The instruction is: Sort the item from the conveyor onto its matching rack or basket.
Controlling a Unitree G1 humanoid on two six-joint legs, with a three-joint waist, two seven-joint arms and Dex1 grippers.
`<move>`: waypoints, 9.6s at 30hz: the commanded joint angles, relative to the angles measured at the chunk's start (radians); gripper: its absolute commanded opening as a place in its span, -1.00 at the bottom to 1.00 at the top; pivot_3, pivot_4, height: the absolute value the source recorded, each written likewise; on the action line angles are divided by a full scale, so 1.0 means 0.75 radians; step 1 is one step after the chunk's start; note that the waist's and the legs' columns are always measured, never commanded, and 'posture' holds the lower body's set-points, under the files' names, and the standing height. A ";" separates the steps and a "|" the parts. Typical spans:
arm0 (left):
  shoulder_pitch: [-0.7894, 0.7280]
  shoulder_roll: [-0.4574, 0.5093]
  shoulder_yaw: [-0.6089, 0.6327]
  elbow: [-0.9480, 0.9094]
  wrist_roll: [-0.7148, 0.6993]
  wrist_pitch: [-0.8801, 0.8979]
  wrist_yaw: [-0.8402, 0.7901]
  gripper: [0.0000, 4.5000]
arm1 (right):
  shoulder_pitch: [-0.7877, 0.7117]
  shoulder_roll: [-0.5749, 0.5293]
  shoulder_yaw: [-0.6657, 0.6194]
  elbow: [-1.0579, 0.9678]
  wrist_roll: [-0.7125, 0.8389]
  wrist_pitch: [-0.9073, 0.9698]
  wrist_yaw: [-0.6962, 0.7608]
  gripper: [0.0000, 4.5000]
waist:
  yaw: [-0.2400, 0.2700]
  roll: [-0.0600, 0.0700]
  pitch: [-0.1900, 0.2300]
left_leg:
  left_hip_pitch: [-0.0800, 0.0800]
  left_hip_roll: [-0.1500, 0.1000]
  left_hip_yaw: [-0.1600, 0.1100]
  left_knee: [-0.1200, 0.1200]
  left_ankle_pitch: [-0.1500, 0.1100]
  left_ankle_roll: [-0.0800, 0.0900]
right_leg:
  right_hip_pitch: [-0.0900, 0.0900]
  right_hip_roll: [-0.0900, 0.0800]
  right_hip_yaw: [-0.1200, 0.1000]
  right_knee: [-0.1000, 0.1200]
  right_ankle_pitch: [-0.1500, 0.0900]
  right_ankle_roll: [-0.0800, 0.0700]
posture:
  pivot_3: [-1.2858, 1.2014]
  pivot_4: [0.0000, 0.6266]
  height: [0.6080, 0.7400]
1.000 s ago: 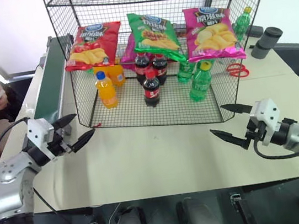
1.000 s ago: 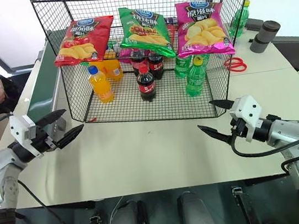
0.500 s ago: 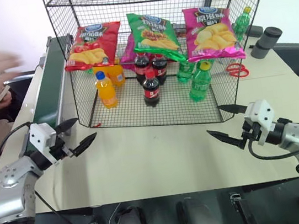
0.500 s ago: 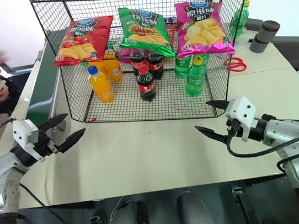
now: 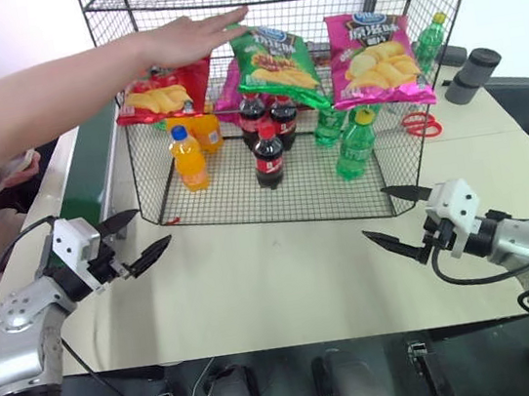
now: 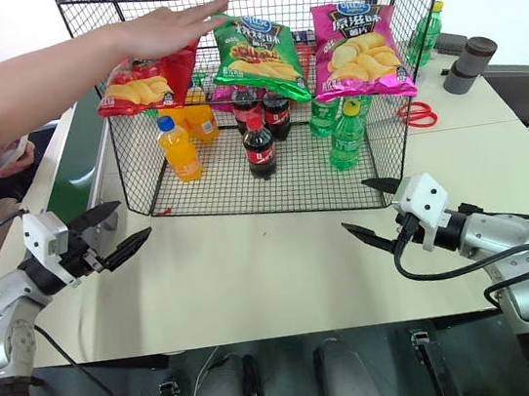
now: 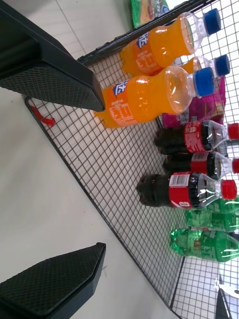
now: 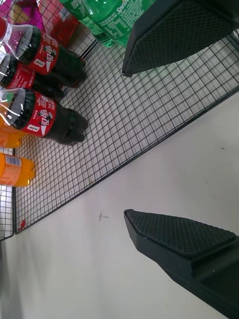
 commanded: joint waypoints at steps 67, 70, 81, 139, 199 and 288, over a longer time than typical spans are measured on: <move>0.038 0.035 0.008 -0.053 -0.079 0.024 -0.063 1.00 | -0.086 0.019 0.111 -0.014 -0.061 -0.036 -0.014 0.98 | 0.000 0.000 0.000 | 0.000 0.000 0.003 0.001 0.000 0.000 | 0.000 0.000 0.000 0.001 0.000 0.000 | 0.03 -0.52 1.00; 0.039 0.033 0.015 -0.052 -0.083 0.026 -0.059 1.00 | -0.093 0.021 0.116 -0.014 -0.063 -0.036 -0.014 0.98 | -0.002 0.000 0.000 | 0.000 0.000 0.003 0.001 0.000 0.000 | 0.000 0.000 0.000 0.001 0.000 0.000 | 0.03 -0.52 1.00; 0.066 0.028 0.029 -0.073 -0.100 0.064 -0.054 1.00 | -0.106 0.023 0.127 -0.021 -0.060 -0.024 -0.016 0.98 | -0.001 0.000 0.000 | 0.000 0.000 0.002 0.001 0.000 0.000 | 0.000 0.000 0.000 0.001 0.000 0.000 | 0.03 -0.52 1.00; 0.655 0.277 0.310 0.130 1.246 -0.816 1.177 1.00 | -0.661 0.515 0.626 0.314 -0.084 -0.002 0.232 0.98 | -0.007 -0.003 -0.002 | -0.001 0.006 0.008 -0.001 0.000 0.000 | -0.004 -0.004 -0.001 0.002 0.000 -0.001 | 0.03 -0.52 1.00; 0.458 0.410 0.182 0.105 1.182 -0.777 1.204 -0.99 | -0.681 0.590 0.565 0.315 0.011 0.058 0.211 1.00 | -0.007 -0.003 -0.003 | -0.001 0.006 0.008 -0.001 0.000 0.000 | -0.005 -0.003 -0.001 0.003 0.000 -0.001 | 0.03 -0.52 1.00; -0.081 -0.016 -0.036 -0.365 -1.187 1.311 -0.174 -0.88 | -0.453 0.114 0.184 -0.185 1.221 1.357 0.028 -0.89 | -0.002 -0.002 -0.002 | -0.002 0.000 -0.006 0.000 0.000 -0.001 | -0.002 0.002 0.000 0.000 0.000 -0.001 | 0.03 -0.52 1.00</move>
